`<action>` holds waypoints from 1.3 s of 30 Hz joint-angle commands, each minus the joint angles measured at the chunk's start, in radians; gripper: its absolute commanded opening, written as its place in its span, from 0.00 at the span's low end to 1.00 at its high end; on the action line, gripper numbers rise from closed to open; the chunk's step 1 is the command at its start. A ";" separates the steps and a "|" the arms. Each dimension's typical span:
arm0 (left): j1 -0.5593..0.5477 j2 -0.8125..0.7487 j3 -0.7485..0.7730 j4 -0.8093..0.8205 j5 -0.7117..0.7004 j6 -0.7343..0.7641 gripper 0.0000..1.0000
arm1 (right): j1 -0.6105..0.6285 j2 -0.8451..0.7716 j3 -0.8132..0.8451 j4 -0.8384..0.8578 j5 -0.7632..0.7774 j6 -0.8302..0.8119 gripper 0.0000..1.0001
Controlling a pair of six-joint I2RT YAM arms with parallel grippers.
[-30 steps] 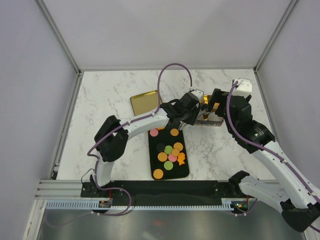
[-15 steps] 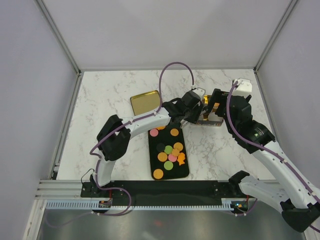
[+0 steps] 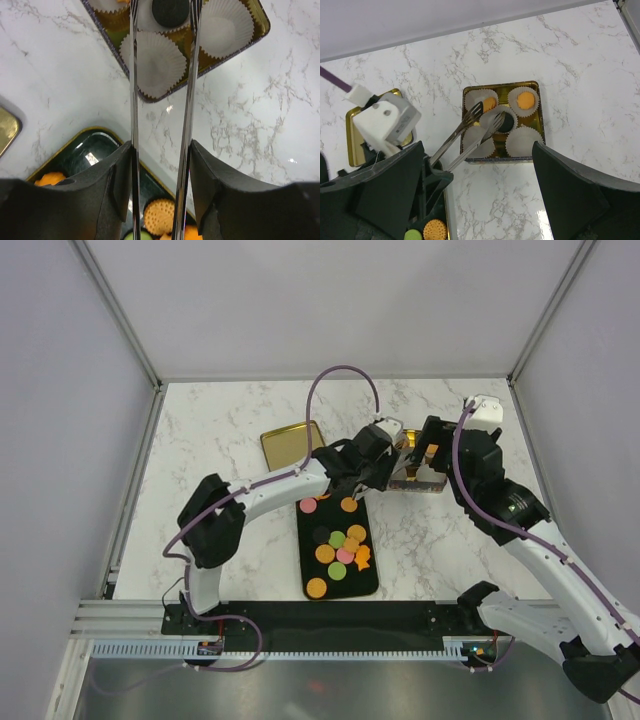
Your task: Pack the cookies
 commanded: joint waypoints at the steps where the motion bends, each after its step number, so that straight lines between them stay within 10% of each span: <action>1: 0.002 -0.161 -0.078 0.044 -0.008 -0.029 0.54 | -0.003 0.003 0.044 0.023 -0.016 -0.012 0.98; 18: 0.002 -0.794 -0.615 -0.183 -0.037 -0.180 0.53 | -0.001 0.107 0.004 0.126 -0.141 0.006 0.98; 39: -0.087 -0.991 -0.810 -0.427 -0.015 -0.365 0.53 | -0.001 0.158 -0.033 0.182 -0.188 0.022 0.98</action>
